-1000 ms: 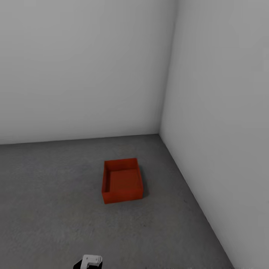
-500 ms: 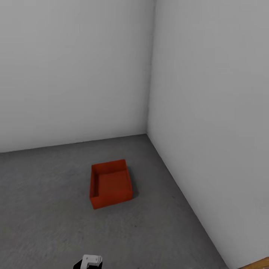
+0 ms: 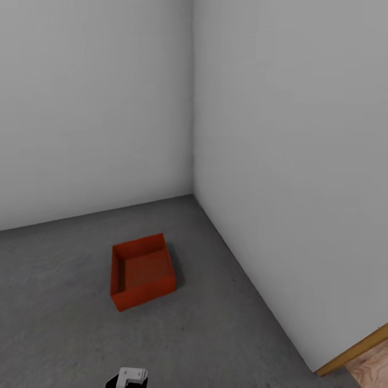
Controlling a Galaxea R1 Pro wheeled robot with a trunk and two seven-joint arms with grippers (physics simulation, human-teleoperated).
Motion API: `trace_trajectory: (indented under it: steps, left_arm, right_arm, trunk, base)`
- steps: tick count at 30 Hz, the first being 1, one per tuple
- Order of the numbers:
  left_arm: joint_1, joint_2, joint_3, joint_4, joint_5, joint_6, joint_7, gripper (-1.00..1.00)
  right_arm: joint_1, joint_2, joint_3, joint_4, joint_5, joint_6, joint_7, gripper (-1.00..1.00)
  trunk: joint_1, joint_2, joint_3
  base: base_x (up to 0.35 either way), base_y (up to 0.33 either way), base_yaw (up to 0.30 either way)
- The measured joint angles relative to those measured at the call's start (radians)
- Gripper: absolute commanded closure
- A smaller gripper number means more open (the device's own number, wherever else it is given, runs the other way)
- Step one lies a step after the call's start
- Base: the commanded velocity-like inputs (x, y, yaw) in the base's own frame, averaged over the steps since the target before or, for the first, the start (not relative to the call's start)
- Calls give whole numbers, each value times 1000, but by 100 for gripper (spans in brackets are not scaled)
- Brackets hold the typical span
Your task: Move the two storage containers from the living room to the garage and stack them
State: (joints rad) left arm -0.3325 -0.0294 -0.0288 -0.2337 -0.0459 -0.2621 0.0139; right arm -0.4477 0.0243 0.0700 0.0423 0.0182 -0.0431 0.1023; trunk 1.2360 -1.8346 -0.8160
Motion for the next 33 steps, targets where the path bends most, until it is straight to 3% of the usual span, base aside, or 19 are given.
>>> trace_trajectory:
  steps: [7, 21, 33]
  left_arm:
    - [0, 0, 0, 0, 0, 0, 0, -100]
    - [0, 0, 0, 0, 0, 0, 0, -100]
    - [0, 0, 0, 0, 0, 0, 0, -100]
  right_arm:
    - [0, 0, 0, 0, 0, 0, 0, -100]
    - [0, 0, 0, 0, 0, 0, -1, -100]
    - [0, 0, 0, 0, 0, 0, -1, -100]
  trunk:
    - [0, 0, 5]
    - [0, 0, 6]
    - [0, 0, 7]
  base:
    - [0, 0, -221]
    - [0, 0, -61]
    - [0, 0, -225]
